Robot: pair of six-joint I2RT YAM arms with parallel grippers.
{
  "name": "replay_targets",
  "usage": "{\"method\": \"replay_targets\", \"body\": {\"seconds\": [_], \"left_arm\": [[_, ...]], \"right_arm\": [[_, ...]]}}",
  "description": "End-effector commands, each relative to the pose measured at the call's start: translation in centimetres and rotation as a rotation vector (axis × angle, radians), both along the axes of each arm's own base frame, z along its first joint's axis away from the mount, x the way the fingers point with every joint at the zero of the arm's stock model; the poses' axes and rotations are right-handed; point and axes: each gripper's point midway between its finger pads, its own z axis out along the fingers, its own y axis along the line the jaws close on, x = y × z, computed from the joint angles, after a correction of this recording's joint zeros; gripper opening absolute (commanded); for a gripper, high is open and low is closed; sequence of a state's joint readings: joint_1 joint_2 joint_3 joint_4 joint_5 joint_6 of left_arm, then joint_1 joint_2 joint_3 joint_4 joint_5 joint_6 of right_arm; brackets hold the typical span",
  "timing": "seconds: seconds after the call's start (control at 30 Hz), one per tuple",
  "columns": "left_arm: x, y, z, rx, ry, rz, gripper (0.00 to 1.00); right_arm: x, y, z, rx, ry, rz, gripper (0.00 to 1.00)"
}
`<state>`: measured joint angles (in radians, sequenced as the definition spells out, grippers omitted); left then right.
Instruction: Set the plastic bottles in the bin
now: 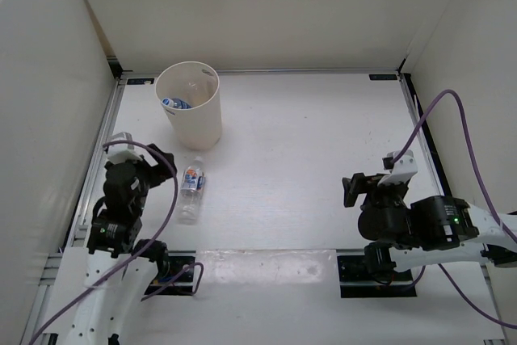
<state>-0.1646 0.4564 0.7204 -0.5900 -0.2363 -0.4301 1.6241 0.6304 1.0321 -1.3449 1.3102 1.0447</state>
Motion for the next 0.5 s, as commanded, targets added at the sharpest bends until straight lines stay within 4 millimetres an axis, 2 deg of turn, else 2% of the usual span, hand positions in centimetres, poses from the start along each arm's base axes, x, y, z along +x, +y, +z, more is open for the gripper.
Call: {"method": "replay_targets", "body": {"seconds": [0.0, 0.07, 0.13, 0.17, 0.27, 0.37, 0.43, 0.47], "left_arm": [[0.9, -2.3, -1.9, -0.009, 0.027, -0.121, 1.00], [1.5, -4.4, -5.4, 0.023, 0.179, -0.213, 1.00], [1.7, -5.1, -7.6, 0.060, 0.283, -0.242, 1.00], [1.9, -5.6, -10.0, 0.126, 0.407, -0.253, 1.00], [2.1, -6.1, -12.0, 0.200, 0.504, -0.251, 1.00], [2.1, -6.5, -13.3, 0.208, 0.537, -0.264, 1.00], [2.3, -7.0, -13.5, 0.199, 0.542, -0.284, 1.00], [2.3, -7.0, -14.5, 0.209, 0.589, -0.283, 1.00]], "right_arm": [[0.4, -0.5, 0.2, -0.038, -0.035, -0.023, 0.90], [0.4, -0.5, 0.3, -0.040, -0.036, -0.024, 0.90], [0.4, -0.5, 0.3, -0.043, -0.039, -0.027, 0.90], [0.5, -0.5, 0.3, -0.043, -0.038, -0.033, 0.90], [0.4, -0.4, 0.2, -0.049, -0.037, -0.029, 0.90], [0.4, -0.3, 0.1, -0.052, -0.033, -0.028, 0.90], [0.4, -0.3, 0.1, -0.060, -0.034, -0.029, 0.90], [0.5, -0.3, 0.2, -0.064, -0.038, -0.030, 0.90]]}}
